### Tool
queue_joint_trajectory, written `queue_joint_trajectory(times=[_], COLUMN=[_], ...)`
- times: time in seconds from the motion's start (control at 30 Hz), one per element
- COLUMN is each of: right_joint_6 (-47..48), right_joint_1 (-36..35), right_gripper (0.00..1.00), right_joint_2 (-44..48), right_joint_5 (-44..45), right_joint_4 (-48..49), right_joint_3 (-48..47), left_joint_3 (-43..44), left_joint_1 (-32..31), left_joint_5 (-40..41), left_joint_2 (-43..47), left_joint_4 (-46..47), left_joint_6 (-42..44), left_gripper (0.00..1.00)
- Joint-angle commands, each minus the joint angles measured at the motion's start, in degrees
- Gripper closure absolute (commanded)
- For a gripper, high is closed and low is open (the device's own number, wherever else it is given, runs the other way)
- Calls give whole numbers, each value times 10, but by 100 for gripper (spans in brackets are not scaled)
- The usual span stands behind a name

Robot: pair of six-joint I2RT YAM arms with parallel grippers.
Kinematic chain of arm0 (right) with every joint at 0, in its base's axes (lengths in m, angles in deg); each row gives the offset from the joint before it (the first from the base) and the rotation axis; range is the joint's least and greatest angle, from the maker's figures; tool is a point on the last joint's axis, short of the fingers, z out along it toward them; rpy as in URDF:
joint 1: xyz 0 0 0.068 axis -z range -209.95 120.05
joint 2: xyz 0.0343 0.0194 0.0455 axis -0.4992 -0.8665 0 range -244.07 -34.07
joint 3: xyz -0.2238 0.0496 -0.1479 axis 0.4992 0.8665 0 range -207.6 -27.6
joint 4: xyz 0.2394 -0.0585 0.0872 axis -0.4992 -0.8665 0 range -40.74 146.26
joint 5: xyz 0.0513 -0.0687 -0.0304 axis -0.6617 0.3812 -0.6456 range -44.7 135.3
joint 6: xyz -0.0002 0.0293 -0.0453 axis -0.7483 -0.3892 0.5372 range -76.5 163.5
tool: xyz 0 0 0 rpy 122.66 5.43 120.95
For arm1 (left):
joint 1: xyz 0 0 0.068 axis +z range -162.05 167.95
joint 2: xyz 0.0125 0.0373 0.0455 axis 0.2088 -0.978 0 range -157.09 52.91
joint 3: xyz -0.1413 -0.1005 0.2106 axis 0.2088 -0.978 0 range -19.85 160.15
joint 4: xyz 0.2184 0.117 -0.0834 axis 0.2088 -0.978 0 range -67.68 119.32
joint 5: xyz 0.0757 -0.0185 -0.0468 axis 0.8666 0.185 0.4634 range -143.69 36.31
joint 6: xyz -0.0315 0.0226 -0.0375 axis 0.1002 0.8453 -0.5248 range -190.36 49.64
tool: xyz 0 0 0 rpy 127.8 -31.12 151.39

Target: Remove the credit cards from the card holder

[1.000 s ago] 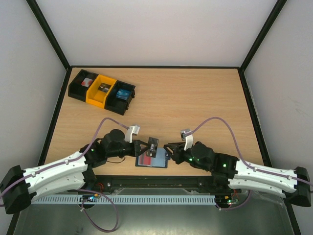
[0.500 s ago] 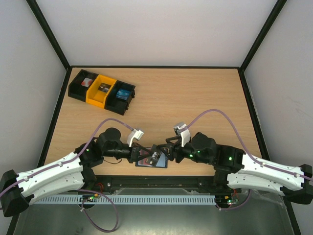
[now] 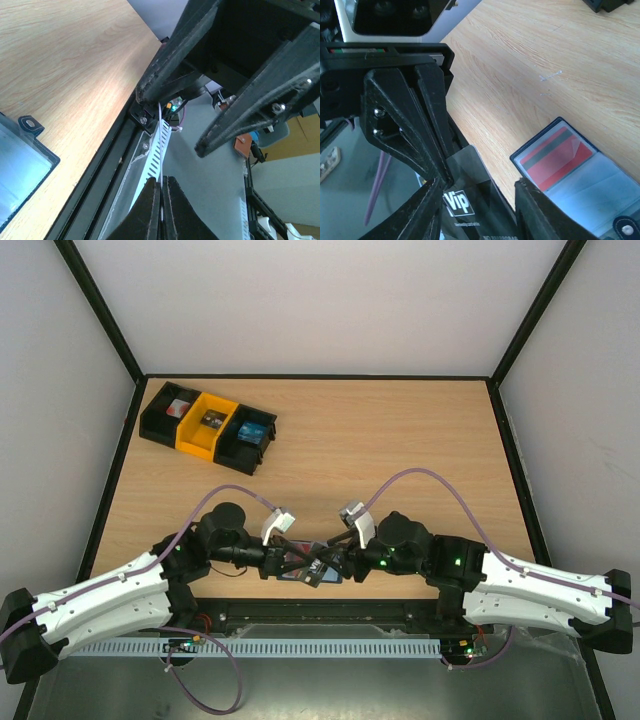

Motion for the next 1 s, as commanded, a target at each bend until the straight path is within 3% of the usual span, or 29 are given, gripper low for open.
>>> queue_joint_trajectory(times=[0.0,0.23,0.4,0.57,0.67,0.77,0.83,0.9,0.97], right_joint_6=[7,1,-14,-28,-35,-40,-39,-42,-43], right_joint_1=[4,8,8,9,11,16,19,24,28], right_gripper=[65,98,98,98,85,81,83,94,98], right_joint_2=[3,27,37,38,35,32,32,38,39], right_joint_5=[-33,-52,-84,-97,-107,-119,-125,-132,-145], right_joint_4=[15,39,76,96,99,102,104,111,118], right_joint_3=[12,25,50,62,63,66,69,73,75], left_joint_3=[-7,-6,6,2,-2,-6,-10,-14,-14], left_joint_1=[-2,-2,-2,-2,-2,-2,-3,-2,-3], left_joint_5=[-19,-2,18,3,-8,-14,-17,-16,-15], left_joint_2=[10,21,27,41,54,66,73,76,75], left_joint_4=[24,14,-2,15,26,35,45,49,47], left_joint_6=[14,13,17,19,19,21,21,20,22], left_gripper=[97,97,92,97,97,97,97,97,97])
